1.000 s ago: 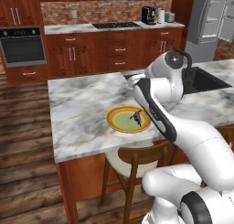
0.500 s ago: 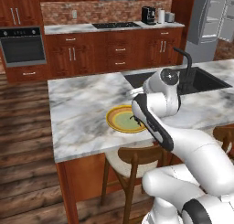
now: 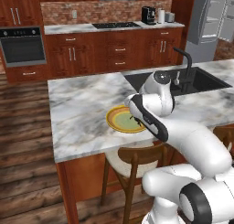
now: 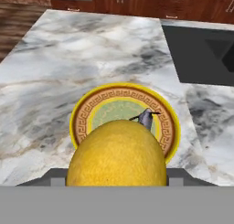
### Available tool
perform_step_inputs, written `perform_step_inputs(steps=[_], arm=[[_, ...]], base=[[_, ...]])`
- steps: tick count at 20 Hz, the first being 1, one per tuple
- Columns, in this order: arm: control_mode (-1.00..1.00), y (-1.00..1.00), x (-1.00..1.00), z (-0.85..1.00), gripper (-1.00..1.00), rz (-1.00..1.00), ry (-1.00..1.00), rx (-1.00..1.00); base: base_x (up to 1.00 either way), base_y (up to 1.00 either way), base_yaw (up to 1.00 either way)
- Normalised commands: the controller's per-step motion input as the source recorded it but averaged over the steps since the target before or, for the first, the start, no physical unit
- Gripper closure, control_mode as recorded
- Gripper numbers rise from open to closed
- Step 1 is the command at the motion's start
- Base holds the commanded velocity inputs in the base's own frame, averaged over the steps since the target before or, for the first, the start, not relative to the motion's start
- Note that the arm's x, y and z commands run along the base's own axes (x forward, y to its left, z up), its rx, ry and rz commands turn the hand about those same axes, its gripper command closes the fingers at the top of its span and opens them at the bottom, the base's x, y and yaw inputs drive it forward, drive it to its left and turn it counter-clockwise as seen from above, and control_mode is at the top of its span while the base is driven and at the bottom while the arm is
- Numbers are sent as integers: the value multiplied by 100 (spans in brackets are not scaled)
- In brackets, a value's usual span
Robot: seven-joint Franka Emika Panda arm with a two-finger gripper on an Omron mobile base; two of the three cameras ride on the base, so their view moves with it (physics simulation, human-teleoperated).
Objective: Take the cheese, fish, and lemon from the fridge and place them on the plate on the dining counter to create an appetizer plate.
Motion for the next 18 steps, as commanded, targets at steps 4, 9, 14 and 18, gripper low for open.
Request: perform_step_inputs(steps=[4, 9, 14, 18], arm=[[-100, 0, 23, -53, 100, 0, 14, 0], [-100, 0, 26, -59, 100, 0, 9, 0], [-100, 0, 39, -53, 100, 0, 3, 0], [-100, 0, 60, -33, 100, 0, 0, 0]], base=[[0, 0, 0], [0, 0, 0], [0, 0, 0], [0, 0, 0]])
